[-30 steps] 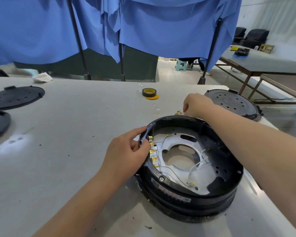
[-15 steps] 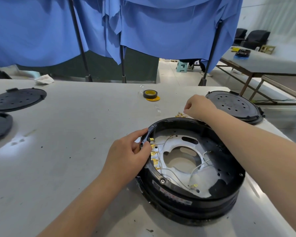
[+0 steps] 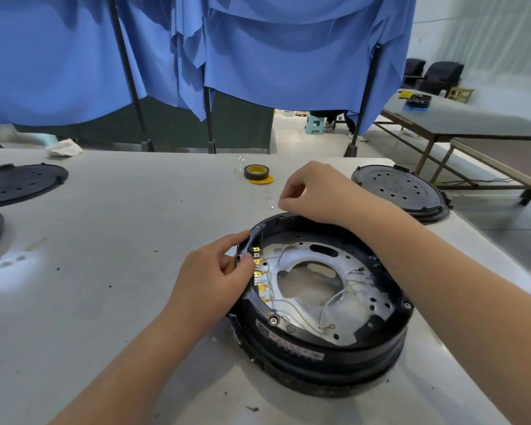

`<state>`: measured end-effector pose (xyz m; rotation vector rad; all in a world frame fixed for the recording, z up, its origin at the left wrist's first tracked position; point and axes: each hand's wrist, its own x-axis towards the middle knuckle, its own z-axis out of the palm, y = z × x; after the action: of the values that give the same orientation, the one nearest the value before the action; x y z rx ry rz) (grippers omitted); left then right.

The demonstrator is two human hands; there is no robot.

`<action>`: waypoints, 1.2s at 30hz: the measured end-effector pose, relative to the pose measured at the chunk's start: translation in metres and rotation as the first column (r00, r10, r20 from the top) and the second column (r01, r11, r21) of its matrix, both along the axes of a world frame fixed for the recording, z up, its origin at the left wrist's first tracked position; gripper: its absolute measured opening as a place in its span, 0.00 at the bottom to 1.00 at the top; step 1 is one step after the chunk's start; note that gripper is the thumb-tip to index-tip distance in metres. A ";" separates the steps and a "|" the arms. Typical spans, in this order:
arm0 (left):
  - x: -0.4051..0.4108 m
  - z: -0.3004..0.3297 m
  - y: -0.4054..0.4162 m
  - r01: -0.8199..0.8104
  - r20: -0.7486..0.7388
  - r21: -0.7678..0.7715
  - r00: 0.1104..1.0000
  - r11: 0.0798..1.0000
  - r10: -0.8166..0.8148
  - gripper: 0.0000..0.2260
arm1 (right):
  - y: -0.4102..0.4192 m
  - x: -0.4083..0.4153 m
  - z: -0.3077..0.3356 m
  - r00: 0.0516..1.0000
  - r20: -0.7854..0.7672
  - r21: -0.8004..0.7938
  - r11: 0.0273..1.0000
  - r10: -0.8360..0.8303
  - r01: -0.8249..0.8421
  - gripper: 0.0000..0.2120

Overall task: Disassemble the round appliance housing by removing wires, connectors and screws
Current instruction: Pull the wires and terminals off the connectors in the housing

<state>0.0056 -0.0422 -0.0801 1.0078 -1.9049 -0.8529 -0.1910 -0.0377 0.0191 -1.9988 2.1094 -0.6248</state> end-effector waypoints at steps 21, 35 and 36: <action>-0.001 0.004 0.004 0.051 -0.053 -0.006 0.997 0.999 -0.051 0.12 | 0.029 0.023 -0.046 0.974 0.126 0.081 0.977 0.188 -0.199 0.04; 0.000 0.006 0.004 0.025 0.026 -0.045 0.999 0.999 -0.023 0.19 | 0.023 0.030 -0.057 0.949 0.235 0.076 0.970 0.209 -0.232 0.03; 0.000 0.006 0.004 0.023 0.028 -0.041 0.999 0.999 -0.022 0.19 | 0.023 0.030 -0.057 0.949 0.242 0.080 0.971 0.200 -0.225 0.03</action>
<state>0.0057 -0.0377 -0.0737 0.9792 -1.9529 -0.8130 -0.1610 -0.0152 -0.0382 -1.9526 1.7281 -0.6570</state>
